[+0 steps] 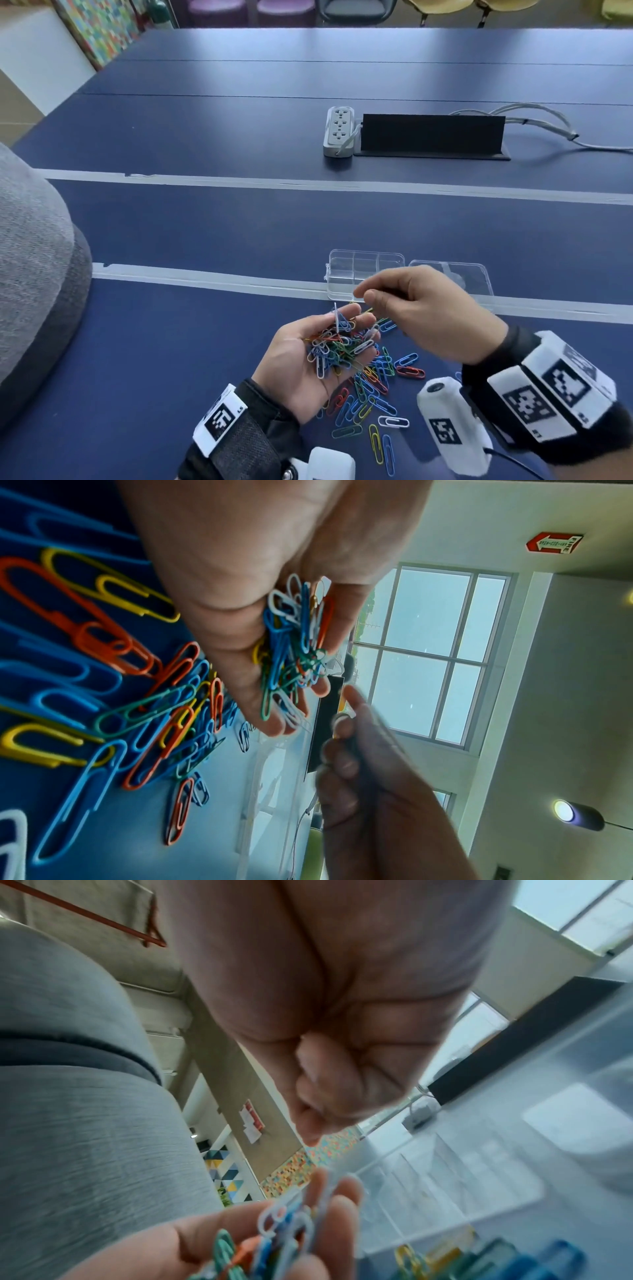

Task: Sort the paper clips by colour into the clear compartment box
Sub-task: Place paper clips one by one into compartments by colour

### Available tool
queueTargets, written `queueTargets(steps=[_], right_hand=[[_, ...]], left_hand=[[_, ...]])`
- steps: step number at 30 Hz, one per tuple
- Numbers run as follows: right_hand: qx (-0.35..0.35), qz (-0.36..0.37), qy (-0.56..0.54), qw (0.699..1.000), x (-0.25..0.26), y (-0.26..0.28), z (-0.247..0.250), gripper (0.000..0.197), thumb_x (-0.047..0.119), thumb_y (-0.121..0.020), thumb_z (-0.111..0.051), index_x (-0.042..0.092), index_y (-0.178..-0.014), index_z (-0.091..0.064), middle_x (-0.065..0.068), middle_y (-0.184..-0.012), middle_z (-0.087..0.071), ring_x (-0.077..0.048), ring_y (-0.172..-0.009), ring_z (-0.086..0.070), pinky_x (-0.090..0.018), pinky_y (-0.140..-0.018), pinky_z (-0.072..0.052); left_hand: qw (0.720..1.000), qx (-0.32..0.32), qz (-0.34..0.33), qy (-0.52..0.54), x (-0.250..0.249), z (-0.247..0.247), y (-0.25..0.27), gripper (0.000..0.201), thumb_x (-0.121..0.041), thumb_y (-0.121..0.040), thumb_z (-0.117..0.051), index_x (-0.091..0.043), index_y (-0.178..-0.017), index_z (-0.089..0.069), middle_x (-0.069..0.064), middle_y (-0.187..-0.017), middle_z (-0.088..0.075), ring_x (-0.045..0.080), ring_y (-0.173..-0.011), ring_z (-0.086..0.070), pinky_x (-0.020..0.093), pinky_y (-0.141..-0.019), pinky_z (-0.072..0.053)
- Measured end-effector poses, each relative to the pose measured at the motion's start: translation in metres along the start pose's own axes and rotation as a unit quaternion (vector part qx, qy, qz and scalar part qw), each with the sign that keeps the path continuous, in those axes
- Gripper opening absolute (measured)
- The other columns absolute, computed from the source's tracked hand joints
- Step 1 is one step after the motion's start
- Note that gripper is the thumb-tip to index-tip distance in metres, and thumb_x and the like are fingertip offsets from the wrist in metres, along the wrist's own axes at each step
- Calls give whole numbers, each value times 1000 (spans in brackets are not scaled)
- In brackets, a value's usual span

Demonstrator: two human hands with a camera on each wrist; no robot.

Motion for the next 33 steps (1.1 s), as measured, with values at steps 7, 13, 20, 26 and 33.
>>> queueTargets(steps=[7, 13, 20, 26, 33], right_hand=[[16, 93, 97, 991, 39, 8, -15, 17, 20, -93, -47, 29, -88, -60, 8, -62, -57, -4, -59, -50, -18, -58, -41], [31, 130, 236, 962, 42, 31, -23, 8, 35, -81, -59, 29, -85, -63, 14, -57, -49, -1, -58, -46, -12, -57, -35], [33, 126, 323, 937, 35, 34, -35, 18, 36, -83, -52, 28, -97, -59, 5, -94, -62, -22, -89, -58, -36, -69, -49], [32, 156, 374, 914, 30, 41, -35, 19, 36, -75, -44, 29, -70, -62, 11, -62, -59, -16, -51, -58, -29, -37, -45], [28, 77, 45, 996, 29, 38, -9, 6, 20, -72, -47, 19, -66, -49, 9, -48, -34, -7, -45, -28, -17, -44, -25]], left_hand=[[998, 17, -25, 60, -4, -2, 1, 42, -30, -83, -47, 3, -95, -71, 20, -92, -68, 31, -73, -69, 41, -65, -59], [991, 43, -63, 114, -14, -3, 5, 50, -31, -87, -42, 5, -112, -66, 26, -112, -66, 36, -89, -68, 40, -73, -58], [990, 70, -48, 110, -7, -15, 5, 49, -22, -84, -39, 5, -118, -62, 24, -122, -62, 37, -98, -66, 43, -79, -56], [989, 75, -43, 120, -7, -17, 5, 50, -22, -85, -40, 5, -124, -57, 24, -125, -61, 38, -100, -65, 43, -80, -55], [988, 61, -58, 133, -7, -5, 2, 48, -29, -88, -41, 6, -111, -66, 28, -115, -63, 38, -94, -67, 48, -88, -50]])
Point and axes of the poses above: each hand's wrist, its own y-axis away from the middle knuckle, its own z-axis out of the back of the hand, x = y × z, the point moved 7 cm from there along -y, towards the middle knuckle
